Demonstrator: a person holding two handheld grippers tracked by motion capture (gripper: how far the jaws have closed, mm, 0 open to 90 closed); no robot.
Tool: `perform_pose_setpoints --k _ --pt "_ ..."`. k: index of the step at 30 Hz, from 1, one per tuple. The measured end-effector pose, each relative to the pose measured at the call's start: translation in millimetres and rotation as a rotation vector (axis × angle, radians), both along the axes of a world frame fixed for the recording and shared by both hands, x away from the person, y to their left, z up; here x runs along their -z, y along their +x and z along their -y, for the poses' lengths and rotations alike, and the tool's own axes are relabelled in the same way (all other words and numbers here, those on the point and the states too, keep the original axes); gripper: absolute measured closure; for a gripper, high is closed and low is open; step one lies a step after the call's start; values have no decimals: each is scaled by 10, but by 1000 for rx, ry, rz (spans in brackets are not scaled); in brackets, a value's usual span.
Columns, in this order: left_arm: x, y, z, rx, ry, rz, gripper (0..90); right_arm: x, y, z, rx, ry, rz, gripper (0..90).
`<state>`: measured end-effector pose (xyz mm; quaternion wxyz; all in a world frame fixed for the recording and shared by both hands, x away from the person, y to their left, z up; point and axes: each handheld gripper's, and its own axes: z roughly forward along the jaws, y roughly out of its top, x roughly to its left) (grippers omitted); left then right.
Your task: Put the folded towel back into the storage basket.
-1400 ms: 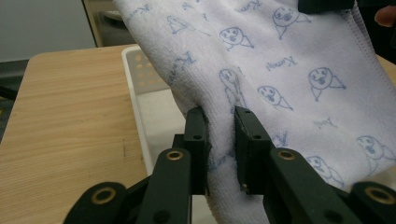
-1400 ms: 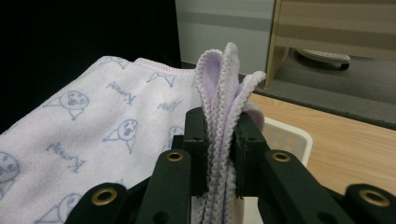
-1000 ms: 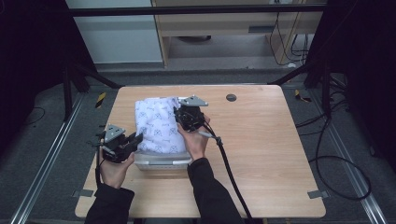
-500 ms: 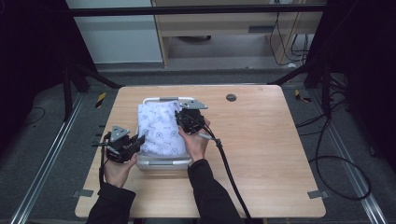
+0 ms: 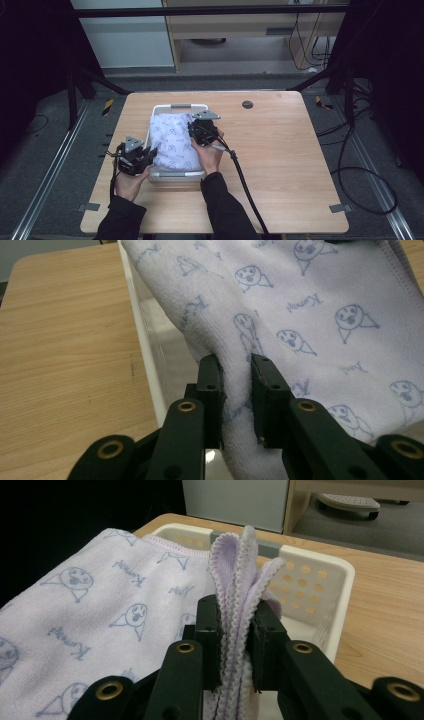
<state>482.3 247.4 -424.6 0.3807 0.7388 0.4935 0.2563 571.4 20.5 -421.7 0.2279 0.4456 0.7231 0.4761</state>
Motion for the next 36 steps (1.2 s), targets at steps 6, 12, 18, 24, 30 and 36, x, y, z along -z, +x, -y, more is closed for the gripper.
perform_pose_setpoints --k 6,12,18,24,30,36 --pt "38 23 18 -5 6 -11 757 71 29 3 3 -13 -14 771" --pt "97 55 26 -9 25 -38 750 140 60 -28 4 -37 -35 753" --pt "139 91 24 -25 28 -70 697 189 86 -41 3 -67 -61 730" --pt "73 51 -9 -40 3 -32 660 136 83 -13 -11 -81 -70 613" --pt "-8 11 -70 -46 -25 3 626 59 9 95 -12 -55 -22 544" --pt "-60 -26 -99 -33 -50 34 565 -43 -88 216 -19 -37 11 466"
